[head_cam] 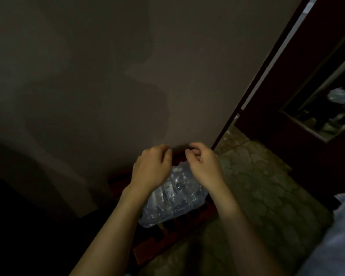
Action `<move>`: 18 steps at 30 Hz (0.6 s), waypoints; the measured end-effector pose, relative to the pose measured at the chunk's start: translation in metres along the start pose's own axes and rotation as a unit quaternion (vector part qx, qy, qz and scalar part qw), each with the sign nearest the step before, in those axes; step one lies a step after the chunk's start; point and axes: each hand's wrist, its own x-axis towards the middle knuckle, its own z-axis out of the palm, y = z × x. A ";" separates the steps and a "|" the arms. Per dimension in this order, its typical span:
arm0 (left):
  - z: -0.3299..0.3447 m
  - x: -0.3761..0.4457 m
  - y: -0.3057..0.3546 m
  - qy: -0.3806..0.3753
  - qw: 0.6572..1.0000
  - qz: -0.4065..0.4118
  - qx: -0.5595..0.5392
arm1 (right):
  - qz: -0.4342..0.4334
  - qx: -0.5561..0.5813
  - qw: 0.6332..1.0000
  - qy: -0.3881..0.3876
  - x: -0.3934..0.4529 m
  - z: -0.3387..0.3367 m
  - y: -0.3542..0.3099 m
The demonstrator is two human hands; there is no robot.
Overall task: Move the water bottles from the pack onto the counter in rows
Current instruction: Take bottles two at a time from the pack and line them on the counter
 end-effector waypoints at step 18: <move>0.104 0.074 -0.081 -0.137 0.981 -0.139 -0.006 | 0.135 -0.027 0.981 -0.135 0.085 0.076 0.116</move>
